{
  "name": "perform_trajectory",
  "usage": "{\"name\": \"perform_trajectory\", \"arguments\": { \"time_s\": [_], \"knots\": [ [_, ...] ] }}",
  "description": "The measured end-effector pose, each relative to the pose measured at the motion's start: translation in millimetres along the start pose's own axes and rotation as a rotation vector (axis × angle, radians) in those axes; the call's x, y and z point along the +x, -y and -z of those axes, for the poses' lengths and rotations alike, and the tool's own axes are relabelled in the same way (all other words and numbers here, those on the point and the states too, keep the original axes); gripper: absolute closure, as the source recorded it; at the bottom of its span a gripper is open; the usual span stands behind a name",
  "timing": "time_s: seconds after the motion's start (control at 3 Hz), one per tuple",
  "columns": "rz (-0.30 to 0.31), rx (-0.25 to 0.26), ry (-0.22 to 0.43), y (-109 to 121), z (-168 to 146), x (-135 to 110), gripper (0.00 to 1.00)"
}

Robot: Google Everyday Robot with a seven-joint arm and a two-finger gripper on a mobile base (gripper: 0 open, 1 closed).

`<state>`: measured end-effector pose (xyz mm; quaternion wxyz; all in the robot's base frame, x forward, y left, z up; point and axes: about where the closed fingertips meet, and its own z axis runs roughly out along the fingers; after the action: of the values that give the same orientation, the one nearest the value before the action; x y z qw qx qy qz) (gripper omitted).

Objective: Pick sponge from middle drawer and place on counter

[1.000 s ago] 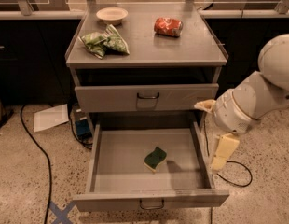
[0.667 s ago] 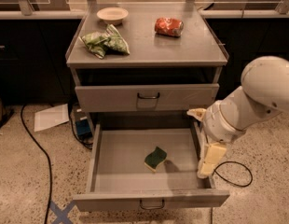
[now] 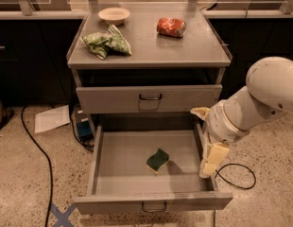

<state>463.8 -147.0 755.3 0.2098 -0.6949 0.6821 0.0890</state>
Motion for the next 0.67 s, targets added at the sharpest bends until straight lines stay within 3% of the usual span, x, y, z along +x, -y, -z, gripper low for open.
{"name": "perform_trajectory", "arguments": {
  "time_s": [0.33,0.67],
  "knots": [
    [0.002,-0.009,0.027,-3.1,-12.6,-2.4,0.00],
    [0.041,-0.027,0.054,0.9,-52.2,-1.5,0.00]
  ]
}}
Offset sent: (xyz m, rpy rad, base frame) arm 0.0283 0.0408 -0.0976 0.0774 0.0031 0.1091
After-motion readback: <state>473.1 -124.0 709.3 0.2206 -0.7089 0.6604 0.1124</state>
